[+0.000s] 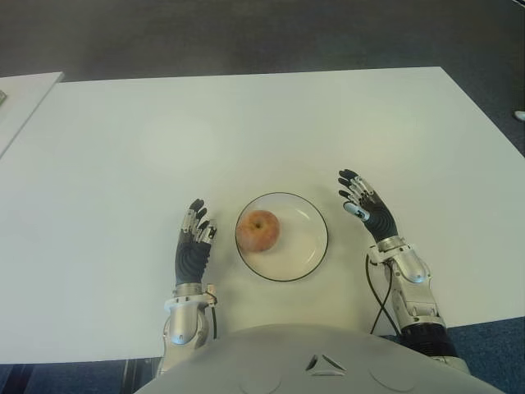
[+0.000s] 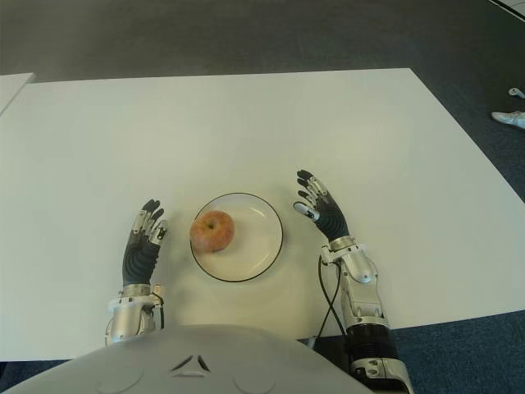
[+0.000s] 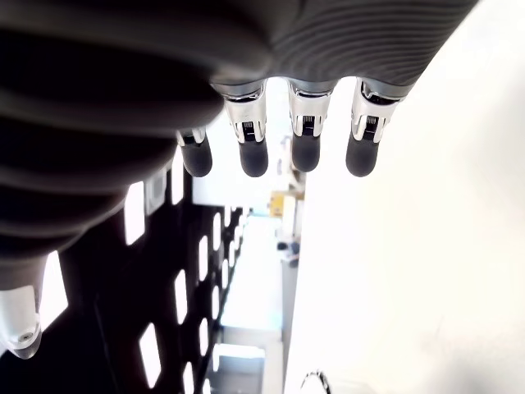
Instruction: Put the apples into the plate.
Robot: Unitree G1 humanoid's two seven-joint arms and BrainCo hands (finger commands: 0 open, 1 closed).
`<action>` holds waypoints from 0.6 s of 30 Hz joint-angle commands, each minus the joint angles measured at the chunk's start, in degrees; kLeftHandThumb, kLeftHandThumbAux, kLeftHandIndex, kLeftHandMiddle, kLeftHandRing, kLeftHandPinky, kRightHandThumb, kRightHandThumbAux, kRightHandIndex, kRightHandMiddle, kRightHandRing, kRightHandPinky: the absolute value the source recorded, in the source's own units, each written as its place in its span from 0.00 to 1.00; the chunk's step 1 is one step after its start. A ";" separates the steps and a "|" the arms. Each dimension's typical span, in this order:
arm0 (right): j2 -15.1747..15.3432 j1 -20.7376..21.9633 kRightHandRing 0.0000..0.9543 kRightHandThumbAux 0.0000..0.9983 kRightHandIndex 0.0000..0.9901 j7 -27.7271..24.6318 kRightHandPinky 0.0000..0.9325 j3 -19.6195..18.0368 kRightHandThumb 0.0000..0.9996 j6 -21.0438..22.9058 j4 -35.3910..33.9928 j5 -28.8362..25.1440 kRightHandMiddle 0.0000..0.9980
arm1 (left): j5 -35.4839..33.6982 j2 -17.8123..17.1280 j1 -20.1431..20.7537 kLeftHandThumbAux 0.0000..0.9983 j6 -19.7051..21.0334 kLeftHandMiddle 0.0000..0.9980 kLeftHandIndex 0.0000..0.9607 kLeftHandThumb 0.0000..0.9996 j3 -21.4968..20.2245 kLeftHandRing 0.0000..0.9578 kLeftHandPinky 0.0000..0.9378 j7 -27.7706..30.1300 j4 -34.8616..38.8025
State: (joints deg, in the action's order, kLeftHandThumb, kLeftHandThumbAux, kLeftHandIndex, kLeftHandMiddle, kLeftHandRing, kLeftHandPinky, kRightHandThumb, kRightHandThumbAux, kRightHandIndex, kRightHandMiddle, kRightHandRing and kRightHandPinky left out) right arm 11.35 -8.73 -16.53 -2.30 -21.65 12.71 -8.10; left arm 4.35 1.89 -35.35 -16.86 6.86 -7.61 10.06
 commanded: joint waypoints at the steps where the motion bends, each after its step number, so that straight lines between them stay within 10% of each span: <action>1: -2.20 0.74 0.00 0.54 0.04 2.69 0.01 -1.20 0.05 -2.85 4.53 1.12 0.01 | -0.78 -0.31 0.18 0.50 -0.44 0.11 0.09 0.06 -0.71 0.13 0.18 1.03 -1.04; 18: -9.56 -0.56 0.01 0.65 0.06 8.70 0.04 -1.66 0.10 -6.96 8.13 1.65 0.04 | -3.33 -0.12 1.59 0.51 -0.79 0.11 0.11 0.13 -2.72 0.16 0.22 3.15 -2.90</action>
State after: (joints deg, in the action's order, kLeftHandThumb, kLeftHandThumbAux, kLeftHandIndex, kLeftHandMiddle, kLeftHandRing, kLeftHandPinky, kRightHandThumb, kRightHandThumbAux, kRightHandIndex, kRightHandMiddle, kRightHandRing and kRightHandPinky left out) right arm 3.63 -6.93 -8.81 -4.47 -29.63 19.70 -6.96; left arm 1.56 1.87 -33.98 -17.62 4.61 -5.13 7.93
